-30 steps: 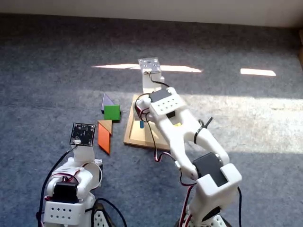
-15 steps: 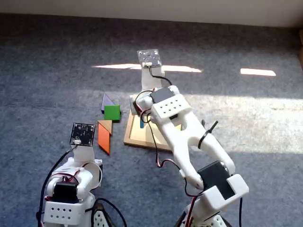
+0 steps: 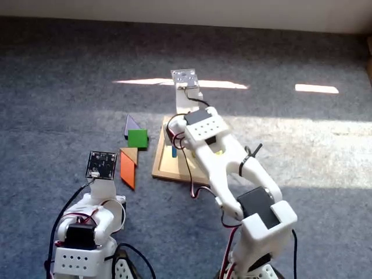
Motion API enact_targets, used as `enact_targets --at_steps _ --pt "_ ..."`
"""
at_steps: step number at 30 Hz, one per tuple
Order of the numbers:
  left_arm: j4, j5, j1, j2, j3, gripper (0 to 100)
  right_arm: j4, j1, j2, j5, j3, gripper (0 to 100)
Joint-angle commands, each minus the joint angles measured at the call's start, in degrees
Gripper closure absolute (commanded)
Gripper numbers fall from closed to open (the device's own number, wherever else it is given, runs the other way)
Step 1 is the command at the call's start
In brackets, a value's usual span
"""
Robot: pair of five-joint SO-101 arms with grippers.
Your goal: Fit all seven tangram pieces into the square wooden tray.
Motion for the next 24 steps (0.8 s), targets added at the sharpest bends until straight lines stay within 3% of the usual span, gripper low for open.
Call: enact_targets --at_steps 1,15,24 --pt "0.3 -0.5 0.4 -1.8 1.1 99 -0.9 1.5 -0.9 0.7 -2.2 99.4" --pt "0.3 -0.5 0.4 -1.8 1.1 99 4.4 -3.6 -2.4 0.8 -7.1 99.4" --pt "0.3 -0.5 0.4 -1.8 1.1 99 4.6 -2.2 4.8 0.8 -7.3 99.4"
